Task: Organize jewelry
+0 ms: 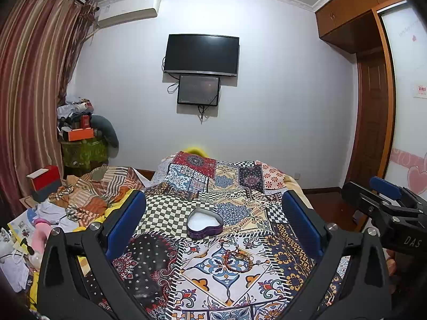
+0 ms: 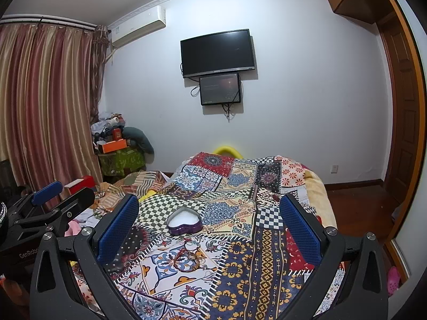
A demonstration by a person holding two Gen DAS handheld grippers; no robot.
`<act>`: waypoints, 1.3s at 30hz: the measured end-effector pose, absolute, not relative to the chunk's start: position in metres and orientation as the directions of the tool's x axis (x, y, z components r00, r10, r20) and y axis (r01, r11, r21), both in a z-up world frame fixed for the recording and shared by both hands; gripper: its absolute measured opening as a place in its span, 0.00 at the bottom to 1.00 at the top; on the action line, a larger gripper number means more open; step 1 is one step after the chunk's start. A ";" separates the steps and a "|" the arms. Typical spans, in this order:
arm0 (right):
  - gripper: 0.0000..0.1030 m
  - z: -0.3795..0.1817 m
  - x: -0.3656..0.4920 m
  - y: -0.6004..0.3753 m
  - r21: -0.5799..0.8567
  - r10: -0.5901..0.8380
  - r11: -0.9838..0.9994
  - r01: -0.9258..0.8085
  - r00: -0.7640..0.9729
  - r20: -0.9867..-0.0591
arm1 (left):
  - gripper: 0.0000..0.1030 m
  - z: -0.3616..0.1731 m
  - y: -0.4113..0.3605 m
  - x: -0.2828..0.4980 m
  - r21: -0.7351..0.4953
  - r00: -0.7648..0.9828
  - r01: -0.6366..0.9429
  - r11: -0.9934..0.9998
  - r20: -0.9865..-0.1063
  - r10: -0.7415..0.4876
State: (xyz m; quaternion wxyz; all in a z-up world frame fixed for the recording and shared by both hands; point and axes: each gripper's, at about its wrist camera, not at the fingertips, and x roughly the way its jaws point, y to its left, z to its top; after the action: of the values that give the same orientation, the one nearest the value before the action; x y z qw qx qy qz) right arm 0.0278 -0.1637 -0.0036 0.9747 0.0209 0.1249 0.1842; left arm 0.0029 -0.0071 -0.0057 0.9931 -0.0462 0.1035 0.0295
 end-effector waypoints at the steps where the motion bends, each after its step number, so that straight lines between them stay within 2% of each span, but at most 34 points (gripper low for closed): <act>1: 1.00 -0.004 0.028 -0.164 0.087 0.364 0.931 -0.354 0.901 -0.236 | 0.99 -0.006 -0.007 0.003 -0.087 0.977 -0.068 0.994 -0.209 0.048; 11: 1.00 -0.015 0.045 -0.166 0.094 0.354 0.935 -0.342 0.889 -0.289 | 0.99 -0.020 -0.004 0.025 -0.088 0.960 -0.080 0.993 -0.274 0.053; 17: 1.00 -0.032 0.066 -0.168 0.095 0.326 0.945 -0.314 0.872 -0.365 | 0.99 -0.042 -0.002 0.044 -0.038 0.938 -0.146 0.989 -0.324 0.126; 23: 1.00 -0.057 0.090 -0.170 0.092 0.294 0.954 -0.284 0.840 -0.456 | 0.94 -0.073 -0.001 0.075 -0.014 0.893 -0.117 0.993 -0.439 0.099; 29: 1.00 -0.082 0.112 -0.172 0.090 0.277 0.958 -0.273 0.797 -0.537 | 0.94 -0.097 0.001 0.095 -0.044 0.843 -0.082 0.996 -0.535 0.046; 34: 1.00 -0.099 0.127 -0.170 0.081 0.282 0.953 -0.291 0.762 -0.583 | 0.94 -0.112 0.000 0.117 -0.021 0.781 -0.095 0.995 -0.622 0.061; 39: 1.00 -0.113 0.135 -0.163 0.061 0.301 0.940 -0.337 0.727 -0.617 | 0.94 -0.130 0.007 0.135 -0.115 0.731 -0.062 0.991 -0.682 -0.034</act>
State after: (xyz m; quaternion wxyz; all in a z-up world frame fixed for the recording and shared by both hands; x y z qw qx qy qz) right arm 0.1347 -0.1627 -0.1128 0.9290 -0.0274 0.3269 0.1716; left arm 0.1349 0.0072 -0.1303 0.9279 -0.0651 0.3669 0.0076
